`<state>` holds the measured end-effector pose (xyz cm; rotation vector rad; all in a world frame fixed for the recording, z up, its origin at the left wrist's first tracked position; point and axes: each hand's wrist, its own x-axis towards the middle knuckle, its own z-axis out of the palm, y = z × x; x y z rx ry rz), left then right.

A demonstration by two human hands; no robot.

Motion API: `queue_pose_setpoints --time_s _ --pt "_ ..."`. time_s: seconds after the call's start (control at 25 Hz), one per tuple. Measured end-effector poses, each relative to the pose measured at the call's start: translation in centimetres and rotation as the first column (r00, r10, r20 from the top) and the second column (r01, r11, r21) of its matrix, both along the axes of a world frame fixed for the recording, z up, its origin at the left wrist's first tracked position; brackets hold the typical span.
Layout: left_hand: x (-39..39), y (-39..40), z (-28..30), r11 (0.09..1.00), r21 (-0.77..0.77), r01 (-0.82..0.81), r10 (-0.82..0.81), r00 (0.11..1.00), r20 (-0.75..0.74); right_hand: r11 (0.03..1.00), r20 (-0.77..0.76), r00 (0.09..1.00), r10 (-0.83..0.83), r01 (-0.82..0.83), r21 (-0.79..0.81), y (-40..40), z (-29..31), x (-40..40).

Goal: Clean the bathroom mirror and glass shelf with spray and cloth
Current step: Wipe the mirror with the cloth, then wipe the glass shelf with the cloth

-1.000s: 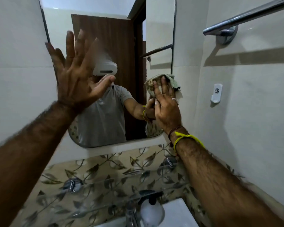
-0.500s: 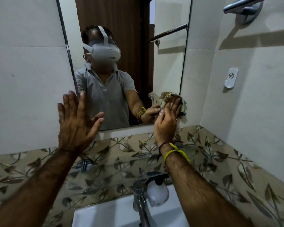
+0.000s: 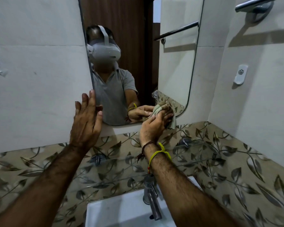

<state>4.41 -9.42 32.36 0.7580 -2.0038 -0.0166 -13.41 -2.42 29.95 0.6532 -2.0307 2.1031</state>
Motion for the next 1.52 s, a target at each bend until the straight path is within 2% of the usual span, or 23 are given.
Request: queue_pose_setpoints --time_s 0.28,0.44,0.6,0.72,0.84,0.92,1.0,1.08,1.12,1.16,1.24,1.36,1.52 --pt "2.6 0.4 1.5 0.993 0.070 0.096 -0.104 0.988 0.118 0.989 0.093 0.986 0.137 -0.141 0.040 -1.1 1.0 5.9" --pt "3.2 0.4 2.5 0.982 0.184 0.030 -0.074 0.969 0.236 0.978 0.129 0.972 0.196 -0.203 0.047 -1.9 1.7 8.7" --pt "4.2 0.8 4.1 0.980 0.199 0.011 -0.083 0.930 0.358 0.954 0.198 0.944 0.265 -0.286 0.087 -3.0 2.2 12.0" --pt "4.9 0.9 5.0 0.975 0.220 -0.015 -0.086 0.892 0.444 0.943 0.166 0.935 0.314 -0.328 0.061 -2.6 2.8 14.2" --pt "5.2 1.1 5.1 0.975 0.219 -0.028 -0.081 0.878 0.473 0.897 0.077 0.895 0.440 -0.442 0.012 -1.3 3.5 15.4" --pt "5.5 0.9 4.5 0.976 0.216 -0.006 -0.094 0.888 0.450 0.820 0.080 0.816 0.573 -0.570 -0.053 0.2 3.8 14.8" --pt "6.3 1.1 3.3 0.986 0.169 -0.001 -0.069 0.909 0.410 0.677 0.201 0.650 0.733 -0.670 -0.304 1.9 4.1 13.4" --pt "7.2 1.7 1.1 0.983 0.179 -0.028 -0.037 0.936 0.349 0.548 0.343 0.427 0.837 -0.644 -0.534 3.6 3.8 11.2" --pt "7.5 2.2 -0.3 0.975 0.218 -0.037 -0.037 0.945 0.324 0.518 0.393 0.340 0.854 -0.621 -0.589 4.3 3.2 10.2" --pt "7.5 2.8 -1.6 0.967 0.251 -0.038 -0.042 0.952 0.303 0.486 0.417 0.267 0.869 -0.616 -0.620 5.0 2.6 9.5" --pt "7.4 3.6 -4.4 0.957 0.287 -0.047 -0.043 0.953 0.301 0.457 0.425 0.208 0.881 -0.610 -0.648 5.5 0.8 8.8" --pt "7.7 4.2 -7.8 0.937 0.334 -0.102 0.014 0.967 0.256 0.526 0.466 0.263 0.845 -0.567 -0.634 5.9 -1.7 8.4" --pt "8.2 5.4 -11.9 0.874 0.460 -0.155 0.151 0.987 0.046 0.563 0.438 0.367 0.821 -0.646 -0.515 7.5 -3.3 7.2"
